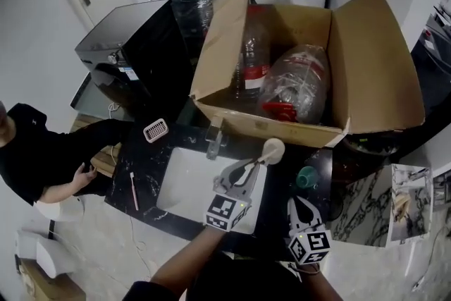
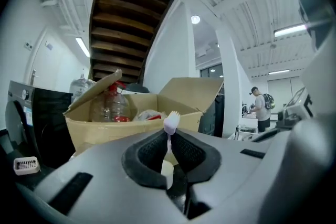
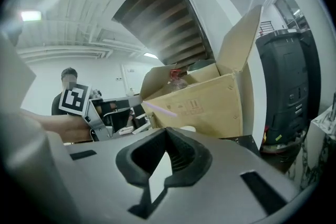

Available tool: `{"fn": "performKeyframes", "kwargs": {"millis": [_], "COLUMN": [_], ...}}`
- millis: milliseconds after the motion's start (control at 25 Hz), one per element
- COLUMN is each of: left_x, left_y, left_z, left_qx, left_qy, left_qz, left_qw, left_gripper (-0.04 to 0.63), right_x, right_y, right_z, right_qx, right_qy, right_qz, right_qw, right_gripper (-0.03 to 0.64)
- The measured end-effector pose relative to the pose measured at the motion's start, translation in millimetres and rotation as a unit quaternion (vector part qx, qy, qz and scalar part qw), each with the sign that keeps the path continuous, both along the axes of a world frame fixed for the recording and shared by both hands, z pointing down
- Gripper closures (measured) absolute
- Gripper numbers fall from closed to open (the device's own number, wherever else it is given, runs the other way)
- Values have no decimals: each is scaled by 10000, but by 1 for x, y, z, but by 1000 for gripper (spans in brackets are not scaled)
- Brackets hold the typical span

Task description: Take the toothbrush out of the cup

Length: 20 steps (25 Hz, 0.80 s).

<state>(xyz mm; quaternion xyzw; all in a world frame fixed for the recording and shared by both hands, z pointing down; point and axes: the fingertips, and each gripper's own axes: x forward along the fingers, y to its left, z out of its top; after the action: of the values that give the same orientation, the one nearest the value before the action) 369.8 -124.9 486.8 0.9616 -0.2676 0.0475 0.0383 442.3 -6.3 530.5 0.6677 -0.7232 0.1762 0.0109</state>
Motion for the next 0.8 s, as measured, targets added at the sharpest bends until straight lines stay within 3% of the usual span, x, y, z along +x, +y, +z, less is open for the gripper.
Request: {"fn": "performKeyframes", "kwargs": {"millis": [400,800], "left_x": [-121,-279], "left_y": [10,7], "left_z": [-44,-40], "left_qx": [156,57], "left_qy": [470,557], "left_qz": [-574,-1290], "left_qw": [9971,9901], "left_gripper": [549,551], "right_x": [-115,-260], "right_y": [-27,-58], "right_z": [-14,-21], "right_qx": [138,143], "right_qy": [120,284], "right_qz": [-1022,-1766], "right_qw": [9946,9838], "right_gripper": [603,604]}}
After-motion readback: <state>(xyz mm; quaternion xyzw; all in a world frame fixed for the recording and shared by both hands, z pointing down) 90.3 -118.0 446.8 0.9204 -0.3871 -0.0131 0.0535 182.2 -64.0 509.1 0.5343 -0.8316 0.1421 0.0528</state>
